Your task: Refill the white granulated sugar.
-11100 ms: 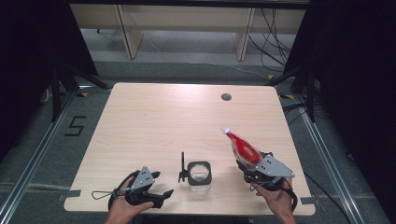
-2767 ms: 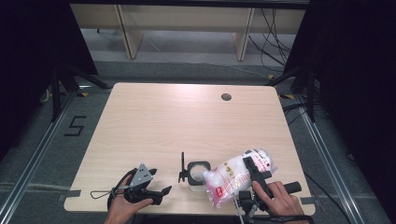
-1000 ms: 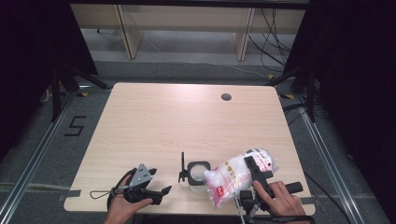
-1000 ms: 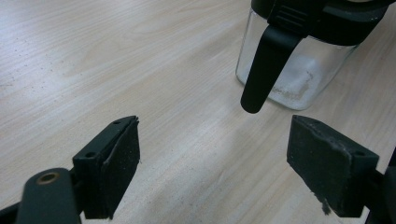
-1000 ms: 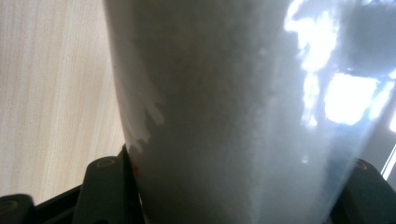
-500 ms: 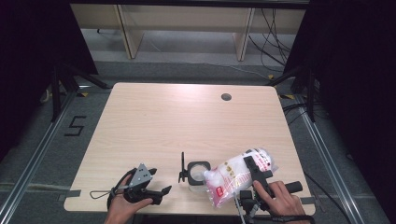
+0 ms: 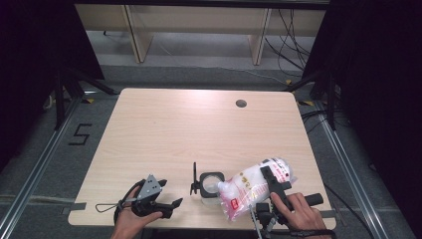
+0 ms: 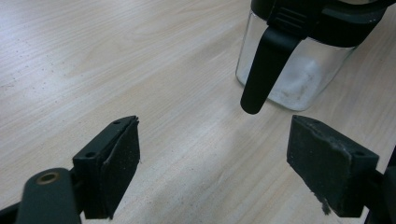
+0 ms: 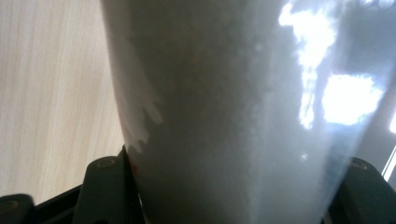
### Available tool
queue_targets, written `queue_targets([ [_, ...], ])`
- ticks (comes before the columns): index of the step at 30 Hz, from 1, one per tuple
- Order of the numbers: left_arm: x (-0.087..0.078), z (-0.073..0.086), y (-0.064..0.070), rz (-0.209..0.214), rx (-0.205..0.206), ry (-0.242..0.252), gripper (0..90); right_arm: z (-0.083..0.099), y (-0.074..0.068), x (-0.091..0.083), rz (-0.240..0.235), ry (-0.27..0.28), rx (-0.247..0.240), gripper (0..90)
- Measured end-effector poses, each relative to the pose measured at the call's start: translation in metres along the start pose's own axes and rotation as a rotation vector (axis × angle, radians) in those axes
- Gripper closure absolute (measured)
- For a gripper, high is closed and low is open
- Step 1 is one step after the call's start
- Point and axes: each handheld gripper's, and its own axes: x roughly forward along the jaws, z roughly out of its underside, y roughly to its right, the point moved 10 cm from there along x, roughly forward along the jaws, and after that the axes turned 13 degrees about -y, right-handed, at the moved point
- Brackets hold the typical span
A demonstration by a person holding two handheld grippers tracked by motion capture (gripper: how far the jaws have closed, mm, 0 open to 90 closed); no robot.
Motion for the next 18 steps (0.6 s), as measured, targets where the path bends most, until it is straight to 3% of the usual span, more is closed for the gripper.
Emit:
queue_targets([
  [3, -0.0002, 0.0009, -0.0013, -0.014, 0.011, -0.011, 16.7, 0.0024, 0.0002, 0.0008, 0.001, -0.006, -0.001, 40.1],
  [7, 0.0004, -0.0004, 0.0000, 0.000, -0.002, 0.005, 16.7, 0.0025, 0.0024, -0.0001, 0.006, 0.006, 0.018, 40.1],
  [8, 0.0007, -0.0006, -0.0001, 0.000, -0.006, 0.008, 16.7, 0.0035, 0.0050, -0.0014, 0.009, -0.003, -0.009, 40.1],
  [10, 0.0007, -0.0004, -0.0003, -0.007, 0.003, 0.002, 16.7, 0.0023, 0.0069, -0.0007, 0.023, 0.013, -0.005, 40.1],
  [11, 0.0007, -0.0004, -0.0007, -0.008, 0.024, 0.000, 16.7, 0.0039, 0.0065, -0.0017, 0.008, -0.007, -0.016, 40.1],
  [12, 0.0006, -0.0001, -0.0004, -0.008, 0.020, -0.002, 16.7, 0.0024, 0.0079, -0.0007, 0.019, 0.005, -0.022, 40.1],
  [13, 0.0010, -0.0013, 0.0004, -0.001, 0.006, 0.010, 16.8, 0.0039, 0.0039, -0.0001, 0.000, -0.003, 0.015, 40.1],
  [15, 0.0005, 0.0000, -0.0001, -0.007, -0.007, 0.001, 16.8, 0.0028, 0.0061, 0.0005, 0.011, 0.005, -0.007, 40.1],
  [17, 0.0006, 0.0011, -0.0028, -0.017, 0.019, -0.008, 16.8, 0.0020, 0.0070, 0.0014, 0.021, 0.017, 0.008, 40.1],
  [18, 0.0009, 0.0006, -0.0024, -0.015, 0.016, -0.005, 16.8, 0.0040, 0.0077, 0.0003, 0.009, -0.002, -0.012, 40.1],
])
